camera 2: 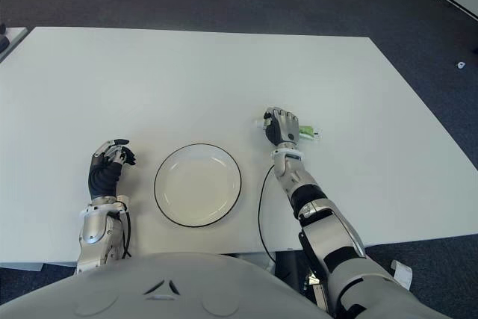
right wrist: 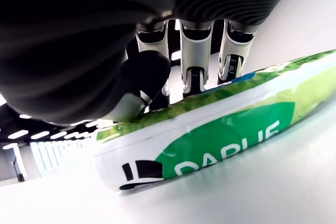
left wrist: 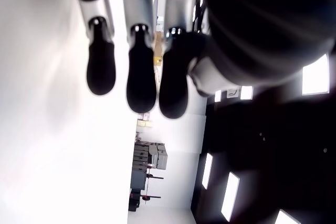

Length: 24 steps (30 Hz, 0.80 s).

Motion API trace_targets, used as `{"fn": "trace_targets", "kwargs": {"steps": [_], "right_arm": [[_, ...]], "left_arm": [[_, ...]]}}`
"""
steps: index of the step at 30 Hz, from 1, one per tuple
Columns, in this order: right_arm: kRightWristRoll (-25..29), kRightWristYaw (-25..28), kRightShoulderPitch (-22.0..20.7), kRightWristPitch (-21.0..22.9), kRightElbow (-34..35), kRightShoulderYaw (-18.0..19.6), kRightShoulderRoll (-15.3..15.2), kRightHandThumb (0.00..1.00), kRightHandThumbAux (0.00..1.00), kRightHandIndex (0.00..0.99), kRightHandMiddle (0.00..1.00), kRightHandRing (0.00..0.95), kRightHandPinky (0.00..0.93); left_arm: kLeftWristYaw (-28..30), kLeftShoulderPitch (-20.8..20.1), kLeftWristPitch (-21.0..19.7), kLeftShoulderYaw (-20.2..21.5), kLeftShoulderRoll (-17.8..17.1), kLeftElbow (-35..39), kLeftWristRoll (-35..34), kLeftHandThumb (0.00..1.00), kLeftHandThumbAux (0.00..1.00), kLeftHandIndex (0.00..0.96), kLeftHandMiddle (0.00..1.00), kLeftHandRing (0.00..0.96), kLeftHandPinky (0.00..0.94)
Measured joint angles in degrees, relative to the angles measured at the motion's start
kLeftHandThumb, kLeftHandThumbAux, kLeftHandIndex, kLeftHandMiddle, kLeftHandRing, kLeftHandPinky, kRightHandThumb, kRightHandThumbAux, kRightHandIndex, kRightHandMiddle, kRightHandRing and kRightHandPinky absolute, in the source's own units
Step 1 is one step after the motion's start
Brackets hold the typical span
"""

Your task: Put the toothpaste on the table into the plate.

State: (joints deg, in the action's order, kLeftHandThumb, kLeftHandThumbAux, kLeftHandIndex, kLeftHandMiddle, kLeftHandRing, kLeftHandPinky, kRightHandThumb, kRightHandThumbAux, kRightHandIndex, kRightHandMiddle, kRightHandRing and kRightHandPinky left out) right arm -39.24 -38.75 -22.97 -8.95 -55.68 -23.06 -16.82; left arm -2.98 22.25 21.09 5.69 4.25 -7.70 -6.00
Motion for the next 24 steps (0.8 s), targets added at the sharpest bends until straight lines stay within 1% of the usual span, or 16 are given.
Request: {"fn": "trace_targets", "kwargs": {"steps": [2, 12, 21, 24], "right_arm": [[0.28, -0.25, 0.08, -0.16, 0.01, 0.14, -0.01, 0.958, 0.650, 0.448, 0.482, 0.481, 0.343], [1.36, -1.41, 0.52, -1.61, 0.09, 0.99, 0.00, 0.954, 0.653, 0.461, 0.457, 0.472, 0.339], [1.56, -2.68, 0.83, -2.83, 0.05, 1.49, 0.00, 0.955, 0.653, 0.455, 0.472, 0.465, 0.357], [1.63, -3.18, 0.97, -3.26, 0.04, 1.66, 0.00, 0.955, 0.653, 0.453, 0.478, 0.461, 0.398]], "left_arm": [[-0.01, 0.00, -0.09, 0.00, 0.01, 0.05, 0.04, 0.705, 0.718, 0.435, 0.631, 0.626, 0.606], [-0.26, 0.08, -0.39, 0.01, 0.01, 0.28, 0.49, 0.703, 0.719, 0.435, 0.635, 0.629, 0.607], [-0.34, 0.11, -0.42, 0.00, 0.01, 0.33, 0.54, 0.704, 0.719, 0.435, 0.630, 0.625, 0.606], [-0.34, 0.11, -0.41, 0.00, 0.01, 0.33, 0.52, 0.705, 0.719, 0.435, 0.628, 0.623, 0.603]]}}
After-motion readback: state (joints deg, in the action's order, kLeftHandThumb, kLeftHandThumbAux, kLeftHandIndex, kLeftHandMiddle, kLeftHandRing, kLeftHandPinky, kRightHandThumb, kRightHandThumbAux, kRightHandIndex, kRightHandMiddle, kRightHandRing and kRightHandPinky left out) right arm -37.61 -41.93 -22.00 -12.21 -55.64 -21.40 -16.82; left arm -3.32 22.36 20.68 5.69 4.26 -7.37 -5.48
